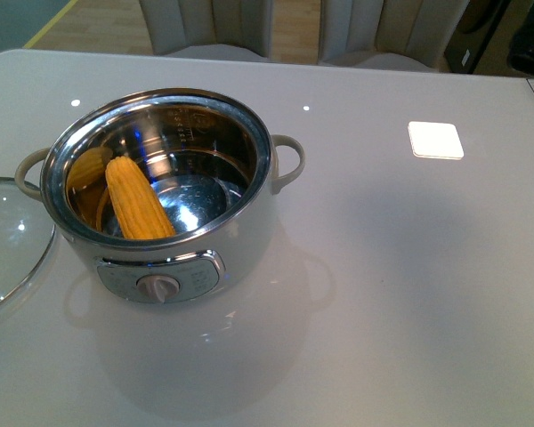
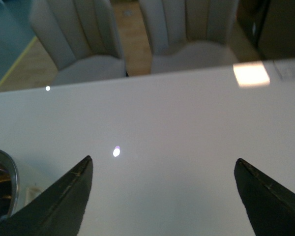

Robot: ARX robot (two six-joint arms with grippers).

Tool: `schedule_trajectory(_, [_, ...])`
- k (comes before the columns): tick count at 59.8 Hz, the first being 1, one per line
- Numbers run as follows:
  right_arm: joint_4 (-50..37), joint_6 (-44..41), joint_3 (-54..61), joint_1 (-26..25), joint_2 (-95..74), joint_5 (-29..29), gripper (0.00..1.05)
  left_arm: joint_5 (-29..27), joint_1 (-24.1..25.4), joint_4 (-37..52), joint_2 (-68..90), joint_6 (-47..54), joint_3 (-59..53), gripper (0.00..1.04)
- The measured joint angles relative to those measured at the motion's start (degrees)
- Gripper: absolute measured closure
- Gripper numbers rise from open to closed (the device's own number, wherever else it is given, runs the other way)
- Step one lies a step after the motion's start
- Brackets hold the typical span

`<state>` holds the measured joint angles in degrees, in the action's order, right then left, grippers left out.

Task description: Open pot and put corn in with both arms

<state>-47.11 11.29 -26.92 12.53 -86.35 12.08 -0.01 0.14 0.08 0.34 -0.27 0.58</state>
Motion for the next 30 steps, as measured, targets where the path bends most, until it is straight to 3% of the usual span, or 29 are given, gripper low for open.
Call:
schedule_trajectory(6, [-16.06,-6.67,7.13,-1.6,0.79,-1.86,0.42,-0.02,0.0,0.0,0.0,0.0,0.0,0.07])
schedule_trajectory(9, [-19.02,-8.17,9.46,-2.49,2.34,-2.56,0.51,0.0,0.0,0.0,-0.02,0.0,0.0,0.07])
schedule_trajectory(19, [-17.62,-9.97,15.32,-4.9,8.96,-4.55,0.79,0.0,0.0,0.0,-0.02,0.0,0.0,0.07])
schedule_trajectory(25, [-14.6,-10.75,18.75,-6.38,15.63,-6.16,1.03,0.0,0.0,0.0,-0.02,0.0,0.0,0.07])
schedule_trajectory(30, [-12.46,-10.93,20.33,-7.1,19.3,-7.02,1.03,0.0,0.0,0.0,-0.02,0.0,0.0,0.07])
